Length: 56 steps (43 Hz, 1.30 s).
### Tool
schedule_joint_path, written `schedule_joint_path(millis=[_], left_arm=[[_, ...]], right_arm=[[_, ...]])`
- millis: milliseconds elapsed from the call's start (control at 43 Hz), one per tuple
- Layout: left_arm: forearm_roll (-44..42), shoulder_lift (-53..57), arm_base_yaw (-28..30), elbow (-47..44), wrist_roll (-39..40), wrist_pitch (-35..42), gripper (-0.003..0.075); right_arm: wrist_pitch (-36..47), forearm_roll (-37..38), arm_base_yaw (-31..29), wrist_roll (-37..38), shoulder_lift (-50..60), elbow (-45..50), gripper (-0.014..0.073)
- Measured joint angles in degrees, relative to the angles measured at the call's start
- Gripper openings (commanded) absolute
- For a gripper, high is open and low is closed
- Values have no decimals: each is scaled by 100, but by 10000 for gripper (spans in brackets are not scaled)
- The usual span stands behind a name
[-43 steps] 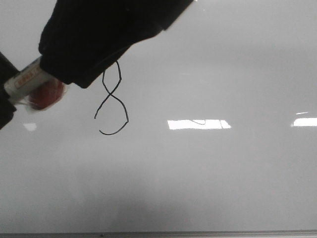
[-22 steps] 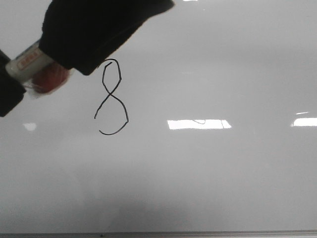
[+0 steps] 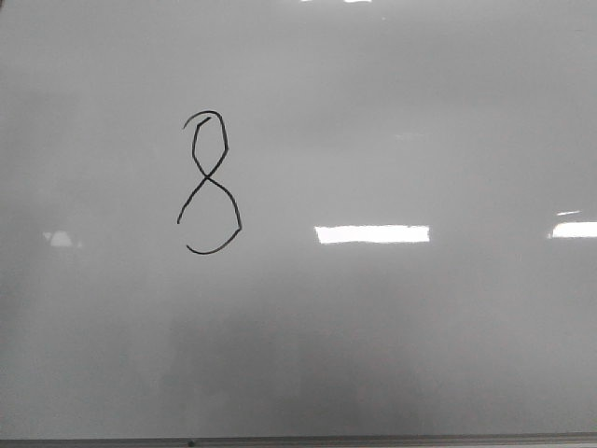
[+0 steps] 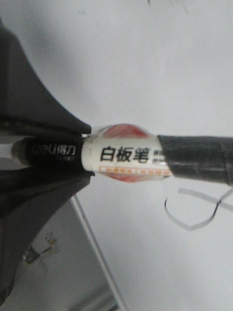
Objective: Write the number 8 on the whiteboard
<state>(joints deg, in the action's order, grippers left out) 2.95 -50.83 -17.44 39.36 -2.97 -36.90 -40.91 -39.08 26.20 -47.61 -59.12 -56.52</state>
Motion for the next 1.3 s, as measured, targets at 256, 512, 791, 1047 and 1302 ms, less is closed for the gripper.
schedule_joint_path(millis=[256,512,791,1047,1302], left_arm=[[-37,-48,1475,-13,25,212,-21],[-37,-858,1796,-174,25,873,-21],[8,-1890,1805,-186,25,2179,-20],[20,-2660,1805,-186,25,3164,-7],[20,-2980,1805,-186,25,3407,253]], right_arm=[[349,-9,-803,810,1719,1839,66],[930,-9,-1035,1364,3308,3317,-68],[1197,-22,-1035,1389,4034,3575,-69],[1197,-11,-1035,1401,4038,3588,-69],[1197,-2,-1035,1401,4038,3588,-69]])
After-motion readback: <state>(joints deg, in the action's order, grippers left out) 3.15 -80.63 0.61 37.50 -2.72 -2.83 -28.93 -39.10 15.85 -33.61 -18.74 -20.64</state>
